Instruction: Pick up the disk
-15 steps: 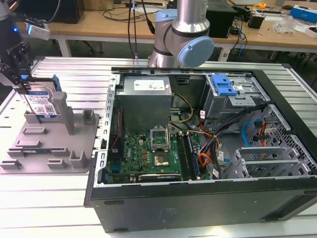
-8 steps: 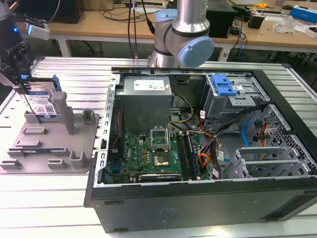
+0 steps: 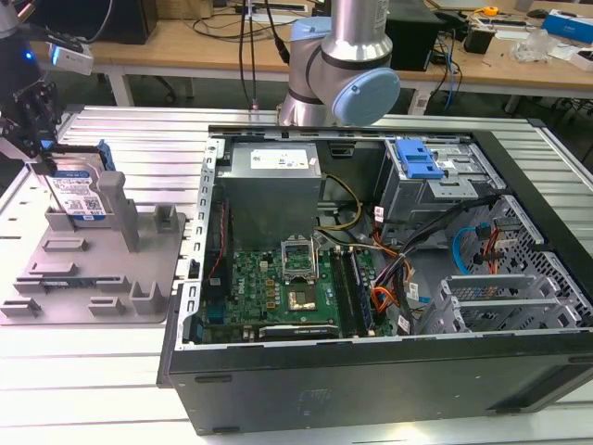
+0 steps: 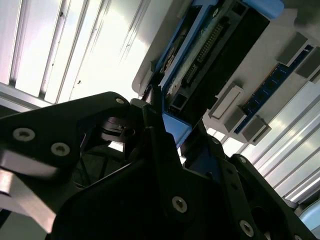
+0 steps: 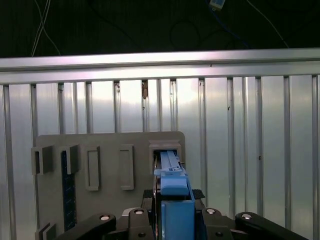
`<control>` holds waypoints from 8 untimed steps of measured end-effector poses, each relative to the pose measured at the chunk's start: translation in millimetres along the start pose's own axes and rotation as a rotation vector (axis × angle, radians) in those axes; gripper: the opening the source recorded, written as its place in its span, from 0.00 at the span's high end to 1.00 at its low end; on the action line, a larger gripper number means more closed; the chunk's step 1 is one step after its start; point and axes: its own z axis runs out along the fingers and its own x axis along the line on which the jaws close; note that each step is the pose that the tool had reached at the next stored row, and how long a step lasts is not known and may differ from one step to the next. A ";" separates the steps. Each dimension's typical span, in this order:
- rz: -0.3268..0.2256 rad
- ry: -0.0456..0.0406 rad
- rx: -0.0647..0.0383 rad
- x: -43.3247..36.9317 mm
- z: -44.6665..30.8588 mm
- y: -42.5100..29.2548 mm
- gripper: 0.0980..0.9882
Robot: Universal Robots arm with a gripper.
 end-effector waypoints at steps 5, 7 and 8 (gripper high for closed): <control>0.000 0.0000 0.000 0.0 0.0 0.0 0.70; 0.000 0.0000 0.000 0.0 0.0 0.0 0.70; 0.000 0.0000 0.000 0.0 0.0 0.0 0.70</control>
